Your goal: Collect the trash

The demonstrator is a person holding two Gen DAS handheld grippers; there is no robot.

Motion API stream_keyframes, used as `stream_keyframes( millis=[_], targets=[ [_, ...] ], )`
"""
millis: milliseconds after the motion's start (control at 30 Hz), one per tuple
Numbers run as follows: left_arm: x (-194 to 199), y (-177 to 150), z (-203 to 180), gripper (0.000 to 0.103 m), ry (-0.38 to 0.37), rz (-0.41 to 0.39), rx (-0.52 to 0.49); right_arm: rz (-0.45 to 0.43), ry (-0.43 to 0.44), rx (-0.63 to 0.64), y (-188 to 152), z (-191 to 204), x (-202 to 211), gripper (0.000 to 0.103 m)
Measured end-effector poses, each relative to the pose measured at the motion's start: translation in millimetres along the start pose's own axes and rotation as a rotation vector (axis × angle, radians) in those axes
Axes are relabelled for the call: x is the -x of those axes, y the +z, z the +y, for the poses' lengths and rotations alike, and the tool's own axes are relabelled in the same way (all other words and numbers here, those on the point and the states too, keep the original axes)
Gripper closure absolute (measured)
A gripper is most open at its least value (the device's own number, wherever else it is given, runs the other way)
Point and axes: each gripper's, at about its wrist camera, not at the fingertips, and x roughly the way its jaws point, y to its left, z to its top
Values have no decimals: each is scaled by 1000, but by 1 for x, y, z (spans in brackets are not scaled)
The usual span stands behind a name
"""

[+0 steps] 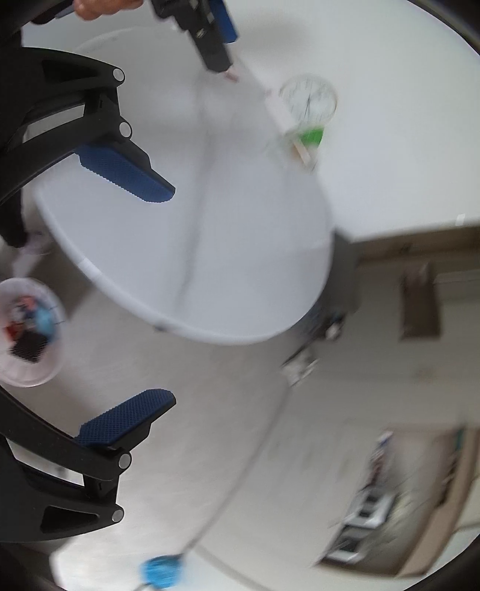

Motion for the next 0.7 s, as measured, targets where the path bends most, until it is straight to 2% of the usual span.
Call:
stream_keyframes(
  millis=[67, 233, 367, 533, 700],
  targets=[
    [7, 3, 24, 8, 110, 13, 59, -37, 22, 41, 14, 21, 4, 2],
    [16, -5, 62, 8, 189, 9, 173, -58, 117, 92, 27, 58, 8, 2],
    [12, -5, 70, 8, 162, 15, 206, -51, 124, 119, 27, 70, 9, 2],
    [5, -4, 66, 8, 135, 1, 181, -46, 91, 104, 27, 67, 11, 2],
    [-2, -2, 57, 8, 96, 24, 151, -25, 62, 67, 27, 61, 8, 2]
  ],
)
